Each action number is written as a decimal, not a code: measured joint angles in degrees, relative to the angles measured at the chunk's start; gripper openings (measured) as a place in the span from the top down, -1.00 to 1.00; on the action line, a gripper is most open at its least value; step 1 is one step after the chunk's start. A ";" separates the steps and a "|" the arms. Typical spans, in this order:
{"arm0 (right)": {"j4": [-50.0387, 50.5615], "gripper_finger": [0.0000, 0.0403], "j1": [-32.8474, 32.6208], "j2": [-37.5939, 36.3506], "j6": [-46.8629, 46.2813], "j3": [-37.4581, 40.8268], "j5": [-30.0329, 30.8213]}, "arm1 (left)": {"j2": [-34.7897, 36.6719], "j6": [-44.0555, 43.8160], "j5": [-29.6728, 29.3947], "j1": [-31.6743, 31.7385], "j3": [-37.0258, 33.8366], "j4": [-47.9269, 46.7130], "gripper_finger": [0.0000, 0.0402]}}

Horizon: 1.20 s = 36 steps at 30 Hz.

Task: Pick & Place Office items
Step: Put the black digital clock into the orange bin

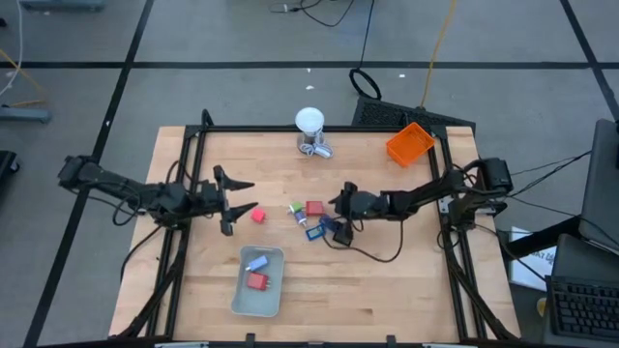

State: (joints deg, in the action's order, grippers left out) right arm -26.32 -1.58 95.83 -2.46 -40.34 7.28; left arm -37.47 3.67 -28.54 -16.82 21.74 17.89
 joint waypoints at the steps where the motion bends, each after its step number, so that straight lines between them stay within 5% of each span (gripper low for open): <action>1: 2.20 -0.48 -1.04 -0.67 -0.06 0.00 0.04 | 0.00 -0.76 0.00 0.26 0.01 -0.26 -0.30; 13: 17.53 -0.48 -15.38 -6.41 -9.16 -0.02 10.36 | 0.00 -2.47 -0.02 2.53 0.00 -1.39 -0.31; 36: 17.32 -0.34 -16.55 0.46 -19.34 0.07 10.58 | 0.00 -6.99 -0.02 2.67 -0.02 -1.35 -0.35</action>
State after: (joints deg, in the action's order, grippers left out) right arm -8.99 -18.13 96.29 -21.81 -40.27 17.87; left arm -37.47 -3.31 -28.56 -14.15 21.71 16.53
